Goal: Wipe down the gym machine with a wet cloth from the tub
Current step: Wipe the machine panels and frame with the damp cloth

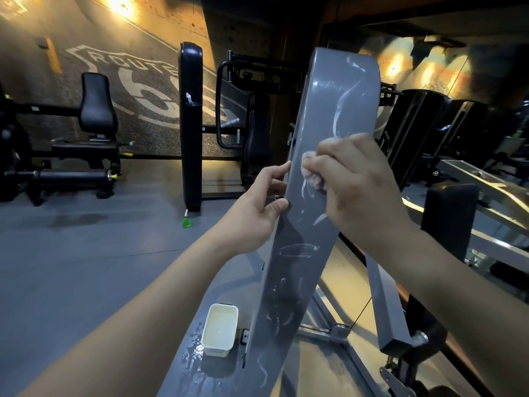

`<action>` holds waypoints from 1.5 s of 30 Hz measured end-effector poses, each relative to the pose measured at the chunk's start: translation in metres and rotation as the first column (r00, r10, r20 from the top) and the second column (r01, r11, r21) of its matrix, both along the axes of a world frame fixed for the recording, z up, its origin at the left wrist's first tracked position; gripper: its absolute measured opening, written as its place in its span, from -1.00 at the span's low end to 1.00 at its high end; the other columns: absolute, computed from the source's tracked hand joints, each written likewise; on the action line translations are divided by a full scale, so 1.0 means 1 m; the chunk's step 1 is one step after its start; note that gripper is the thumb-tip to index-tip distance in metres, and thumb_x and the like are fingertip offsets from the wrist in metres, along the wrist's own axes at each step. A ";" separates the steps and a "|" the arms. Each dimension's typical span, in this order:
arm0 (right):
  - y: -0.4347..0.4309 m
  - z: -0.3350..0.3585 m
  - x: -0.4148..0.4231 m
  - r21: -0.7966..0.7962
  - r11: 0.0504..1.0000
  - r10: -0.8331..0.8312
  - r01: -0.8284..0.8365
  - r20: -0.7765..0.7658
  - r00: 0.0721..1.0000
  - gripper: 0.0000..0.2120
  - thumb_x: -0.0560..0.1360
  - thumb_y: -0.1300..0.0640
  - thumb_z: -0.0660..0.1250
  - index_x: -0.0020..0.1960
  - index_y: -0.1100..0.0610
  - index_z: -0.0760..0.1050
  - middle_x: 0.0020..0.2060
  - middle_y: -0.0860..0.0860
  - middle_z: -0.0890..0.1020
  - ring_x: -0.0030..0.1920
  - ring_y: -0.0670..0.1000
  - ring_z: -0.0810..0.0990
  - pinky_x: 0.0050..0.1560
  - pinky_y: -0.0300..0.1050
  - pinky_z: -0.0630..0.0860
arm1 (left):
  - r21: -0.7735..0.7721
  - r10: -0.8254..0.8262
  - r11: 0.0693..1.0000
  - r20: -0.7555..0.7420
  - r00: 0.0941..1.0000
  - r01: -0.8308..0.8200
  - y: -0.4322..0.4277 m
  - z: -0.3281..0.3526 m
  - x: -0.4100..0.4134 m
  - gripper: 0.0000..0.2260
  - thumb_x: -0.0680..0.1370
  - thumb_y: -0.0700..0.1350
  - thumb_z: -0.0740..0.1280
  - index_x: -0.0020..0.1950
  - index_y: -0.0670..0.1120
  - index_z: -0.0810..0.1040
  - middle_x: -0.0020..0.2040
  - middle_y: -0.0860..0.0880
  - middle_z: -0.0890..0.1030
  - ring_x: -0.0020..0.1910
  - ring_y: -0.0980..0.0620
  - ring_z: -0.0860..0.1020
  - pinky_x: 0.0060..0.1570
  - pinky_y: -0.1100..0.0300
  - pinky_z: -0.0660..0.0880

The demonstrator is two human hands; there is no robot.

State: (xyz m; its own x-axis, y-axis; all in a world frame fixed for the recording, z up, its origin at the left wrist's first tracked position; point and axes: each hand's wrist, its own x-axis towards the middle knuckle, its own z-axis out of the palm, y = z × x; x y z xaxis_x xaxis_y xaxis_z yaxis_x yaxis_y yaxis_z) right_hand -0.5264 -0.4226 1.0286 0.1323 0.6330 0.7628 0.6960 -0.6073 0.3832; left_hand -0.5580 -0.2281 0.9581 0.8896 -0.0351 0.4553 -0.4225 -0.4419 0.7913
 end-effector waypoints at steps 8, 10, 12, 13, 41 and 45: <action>-0.019 -0.019 -0.010 -0.148 0.989 -0.024 0.016 -0.047 0.999 -0.67 0.41 0.48 0.38 0.10 0.22 0.64 0.03 0.10 0.61 0.00 0.21 0.52 -0.04 0.13 0.47 | -0.010 -0.013 1.000 0.008 1.000 0.013 0.003 -0.003 0.002 -0.49 0.70 -0.20 0.23 0.59 0.17 0.21 0.30 0.08 0.53 0.37 0.19 0.45 0.36 0.22 0.42; -0.005 -0.010 -0.008 -0.093 0.996 -0.013 0.008 -0.053 0.999 -0.68 0.39 0.49 0.37 0.07 0.24 0.63 0.02 0.11 0.61 0.00 0.21 0.51 -0.05 0.13 0.47 | -0.011 -0.016 1.000 0.010 1.000 0.016 0.002 -0.003 0.002 -0.49 0.70 -0.20 0.23 0.59 0.16 0.22 0.29 0.07 0.54 0.36 0.17 0.46 0.36 0.19 0.43; -0.004 -0.016 -0.008 -0.116 0.993 -0.004 -0.003 -0.062 0.998 -0.71 0.43 0.47 0.35 0.09 0.25 0.63 0.04 0.11 0.61 0.00 0.22 0.51 -0.05 0.14 0.47 | -0.007 -0.019 1.000 0.015 1.000 0.020 0.002 -0.003 0.002 -0.49 0.70 -0.20 0.23 0.59 0.15 0.22 0.29 0.06 0.54 0.37 0.14 0.46 0.40 0.08 0.44; -0.011 -0.023 -0.008 -0.155 0.988 -0.017 0.006 -0.071 0.997 -0.70 0.43 0.47 0.37 0.11 0.24 0.62 0.05 0.11 0.60 0.00 0.21 0.50 -0.06 0.14 0.47 | -0.004 -0.021 1.000 0.013 1.000 0.021 0.001 -0.002 0.002 -0.49 0.70 -0.20 0.23 0.59 0.16 0.21 0.29 0.07 0.54 0.38 0.14 0.46 0.42 0.04 0.43; -0.015 -0.023 -0.014 -0.193 0.981 -0.042 0.009 -0.169 0.985 -0.72 0.36 0.49 0.41 -0.01 0.22 0.64 -0.02 0.08 0.59 0.00 0.11 0.39 -0.07 -0.02 0.37 | -0.037 -0.047 0.998 0.049 0.998 0.049 0.001 -0.007 0.003 -0.50 0.71 -0.23 0.21 0.59 0.14 0.23 0.29 0.06 0.56 0.37 0.12 0.48 0.42 0.06 0.43; -0.016 -0.046 -0.013 -0.204 0.979 -0.027 -0.008 -0.169 0.985 -0.71 0.39 0.49 0.38 0.05 0.25 0.63 0.01 0.10 0.59 0.00 0.12 0.40 -0.09 0.00 0.43 | -0.039 -0.053 0.998 0.061 0.997 0.056 -0.001 -0.007 0.002 -0.50 0.70 -0.24 0.21 0.60 0.10 0.24 0.29 0.06 0.56 0.35 0.12 0.49 0.38 0.14 0.45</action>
State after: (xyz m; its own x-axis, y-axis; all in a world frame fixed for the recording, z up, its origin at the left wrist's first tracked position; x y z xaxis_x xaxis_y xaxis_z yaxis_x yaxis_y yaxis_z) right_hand -0.5395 -0.4390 0.9829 0.2556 0.7705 0.5839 0.7563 -0.5356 0.3757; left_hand -0.5556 -0.2296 0.9506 0.8580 -0.0630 0.5098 -0.4922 -0.3850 0.7807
